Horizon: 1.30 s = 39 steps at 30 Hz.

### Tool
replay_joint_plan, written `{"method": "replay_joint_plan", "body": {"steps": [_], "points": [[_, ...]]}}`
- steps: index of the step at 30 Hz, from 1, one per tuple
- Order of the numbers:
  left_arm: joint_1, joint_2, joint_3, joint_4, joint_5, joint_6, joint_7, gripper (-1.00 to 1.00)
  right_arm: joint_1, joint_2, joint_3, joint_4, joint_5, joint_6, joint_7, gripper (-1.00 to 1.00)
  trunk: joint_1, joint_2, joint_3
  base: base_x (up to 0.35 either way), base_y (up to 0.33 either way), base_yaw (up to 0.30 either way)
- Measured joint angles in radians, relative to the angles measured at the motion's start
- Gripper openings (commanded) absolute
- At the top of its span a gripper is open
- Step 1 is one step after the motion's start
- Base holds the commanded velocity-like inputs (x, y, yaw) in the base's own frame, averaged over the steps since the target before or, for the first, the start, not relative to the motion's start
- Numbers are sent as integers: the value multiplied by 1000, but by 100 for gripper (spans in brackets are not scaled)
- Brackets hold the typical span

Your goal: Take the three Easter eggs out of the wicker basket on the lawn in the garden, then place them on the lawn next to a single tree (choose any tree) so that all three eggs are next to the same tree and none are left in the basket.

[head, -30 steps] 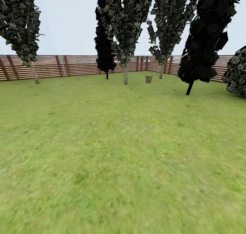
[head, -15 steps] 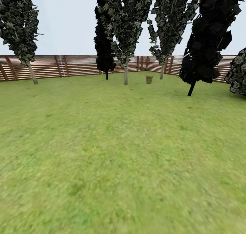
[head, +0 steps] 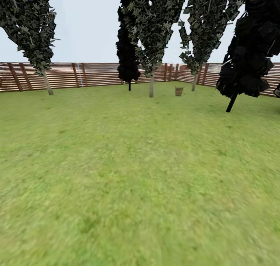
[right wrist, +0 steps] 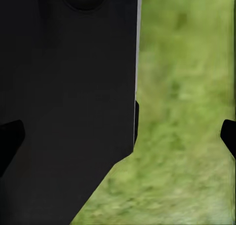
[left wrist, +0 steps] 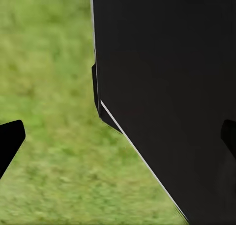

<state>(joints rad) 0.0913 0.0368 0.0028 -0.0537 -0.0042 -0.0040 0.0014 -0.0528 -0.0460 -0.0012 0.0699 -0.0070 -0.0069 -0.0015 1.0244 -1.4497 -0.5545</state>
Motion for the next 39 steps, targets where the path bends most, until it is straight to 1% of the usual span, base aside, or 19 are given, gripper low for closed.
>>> {"method": "replay_joint_plan", "body": {"steps": [13, 23, 39], "points": [[0, 0, 0, 0, 0, 0, 0, 100, 0, 0, 5, 0, 7, 0, 0, 100, 0, 0, 0, 330, 0, 24], [0, 0, 0, 0, 0, 0, 0, 100, 0, 0, 4, 0, 8, -1, 0, 100, 0, 0, 0, 331, 0, -179], [0, 0, 0, 0, 0, 0, -1, 100, 0, 0, 4, 0, 4, -1, 0, 100, 0, 0, 0, 330, 17, -8]]}}
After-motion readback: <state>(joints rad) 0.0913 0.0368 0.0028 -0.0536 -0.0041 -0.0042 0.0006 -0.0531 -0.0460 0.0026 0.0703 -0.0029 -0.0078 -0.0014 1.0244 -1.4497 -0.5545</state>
